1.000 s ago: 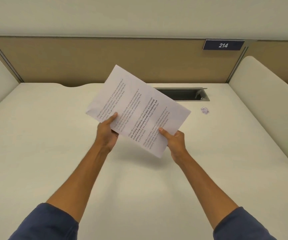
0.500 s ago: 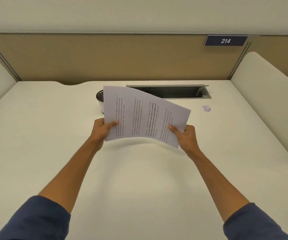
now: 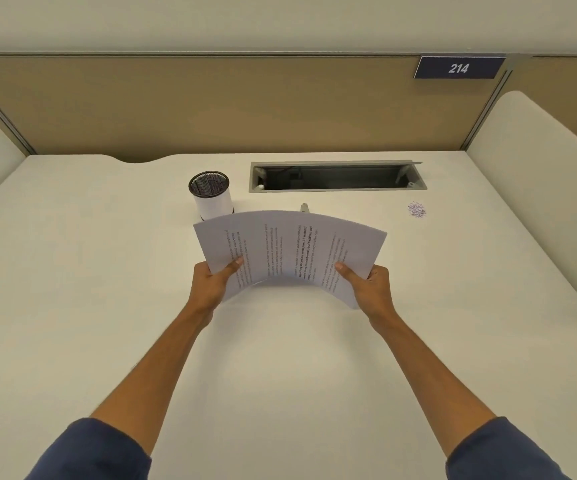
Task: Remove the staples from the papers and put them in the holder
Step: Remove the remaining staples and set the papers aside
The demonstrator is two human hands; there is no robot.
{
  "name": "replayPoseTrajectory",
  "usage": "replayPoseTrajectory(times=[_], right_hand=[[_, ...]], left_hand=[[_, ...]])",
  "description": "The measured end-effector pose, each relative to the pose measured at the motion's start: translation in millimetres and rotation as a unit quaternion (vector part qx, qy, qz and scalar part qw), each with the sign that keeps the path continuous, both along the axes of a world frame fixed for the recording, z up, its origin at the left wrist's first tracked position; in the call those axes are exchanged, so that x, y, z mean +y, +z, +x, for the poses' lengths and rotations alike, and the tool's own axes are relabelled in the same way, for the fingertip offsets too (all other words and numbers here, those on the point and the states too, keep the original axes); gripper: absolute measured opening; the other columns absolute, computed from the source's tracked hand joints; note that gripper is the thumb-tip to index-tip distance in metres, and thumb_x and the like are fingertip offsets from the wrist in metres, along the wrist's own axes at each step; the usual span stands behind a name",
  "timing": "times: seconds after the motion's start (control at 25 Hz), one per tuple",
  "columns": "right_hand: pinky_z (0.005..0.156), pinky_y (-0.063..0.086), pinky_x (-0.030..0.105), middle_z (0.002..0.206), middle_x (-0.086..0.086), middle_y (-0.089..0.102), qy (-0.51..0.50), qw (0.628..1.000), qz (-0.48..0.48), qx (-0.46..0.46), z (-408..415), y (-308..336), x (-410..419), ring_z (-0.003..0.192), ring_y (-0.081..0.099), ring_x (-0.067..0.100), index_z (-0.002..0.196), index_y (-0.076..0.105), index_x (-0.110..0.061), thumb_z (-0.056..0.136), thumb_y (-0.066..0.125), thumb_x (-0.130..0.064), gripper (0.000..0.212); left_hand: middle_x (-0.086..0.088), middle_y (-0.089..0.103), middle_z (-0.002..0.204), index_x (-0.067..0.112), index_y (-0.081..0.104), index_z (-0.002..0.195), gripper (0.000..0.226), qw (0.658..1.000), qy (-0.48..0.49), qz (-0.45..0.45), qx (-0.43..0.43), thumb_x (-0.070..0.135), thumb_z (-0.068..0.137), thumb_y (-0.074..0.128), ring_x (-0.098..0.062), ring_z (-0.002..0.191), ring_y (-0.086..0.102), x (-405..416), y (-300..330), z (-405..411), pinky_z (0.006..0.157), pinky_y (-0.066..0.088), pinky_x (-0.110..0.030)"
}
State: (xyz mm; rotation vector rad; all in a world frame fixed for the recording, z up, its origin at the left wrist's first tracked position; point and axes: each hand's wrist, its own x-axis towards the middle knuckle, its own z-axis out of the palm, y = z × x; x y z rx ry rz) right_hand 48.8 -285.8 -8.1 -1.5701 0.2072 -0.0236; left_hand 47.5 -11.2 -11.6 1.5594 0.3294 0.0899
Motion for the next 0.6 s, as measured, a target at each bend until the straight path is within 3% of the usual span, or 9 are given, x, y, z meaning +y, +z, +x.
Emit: replayPoseTrajectory(times=[0.12, 0.28, 0.44, 0.52, 0.6], right_hand=[[0.065, 0.053, 0.015, 0.103, 0.002, 0.072, 0.008, 1.000, -0.011, -0.002, -0.4, 5.5, -1.4, 0.078, 0.070, 0.002, 0.109, 0.068, -0.011, 0.085, 0.071, -0.014, 0.024], [0.071, 0.055, 0.018, 0.100, 0.004, 0.074, -0.052, 0.996, 0.003, -0.073, 13.8, 36.5, -15.6, 0.082, 0.072, 0.008, 0.111, 0.068, -0.010, 0.080, 0.077, -0.013, 0.033], [0.086, 0.049, 0.014, 0.106, -0.003, 0.070, -0.108, 0.967, -0.162, -0.166, 39.8, 75.3, -27.8, 0.096, 0.066, 0.003, 0.122, 0.063, -0.015, 0.073, 0.082, -0.033, 0.055], [0.090, 0.042, 0.011, 0.114, -0.011, 0.067, -0.048, 0.951, -0.244, -0.186, 49.5, 94.6, -19.7, 0.106, 0.060, -0.001, 0.125, 0.061, -0.022, 0.069, 0.082, -0.046, 0.065], [0.090, 0.042, 0.013, 0.117, -0.015, 0.065, 0.079, 0.937, -0.292, -0.174, 55.5, 112.4, -3.8, 0.106, 0.059, -0.003, 0.128, 0.059, -0.024, 0.066, 0.080, -0.055, 0.073]], left_hand=[[0.008, 0.069, 0.105, 0.015, 0.063, 0.121, 0.029, 1.000, -0.011, 0.015, -0.008, 0.016, 0.092, 0.066, -0.018, 0.097, 0.066, 2.7, 6.7, 3.5, 0.082, 0.055, -0.033], [0.014, 0.074, 0.092, 0.018, 0.069, 0.103, 0.012, 0.996, -0.053, 0.067, -0.040, 0.015, 0.093, 0.064, -0.013, 0.086, 0.069, 15.1, 32.8, 13.7, 0.073, 0.054, -0.027], [0.024, 0.072, 0.080, 0.023, 0.070, 0.091, 0.009, 0.977, -0.128, 0.160, -0.054, 0.017, 0.093, 0.064, 0.001, 0.073, 0.065, 25.7, 71.6, 27.0, 0.067, 0.050, -0.018], [0.024, 0.072, 0.084, 0.024, 0.071, 0.093, 0.010, 0.962, -0.186, 0.192, -0.054, 0.017, 0.094, 0.063, 0.002, 0.073, 0.065, 26.1, 89.2, 35.3, 0.067, 0.050, -0.016], [0.016, 0.074, 0.093, 0.021, 0.073, 0.098, 0.012, 0.944, -0.234, 0.227, -0.054, 0.015, 0.093, 0.063, -0.001, 0.078, 0.065, 23.9, 104.0, 45.1, 0.072, 0.050, -0.019]])
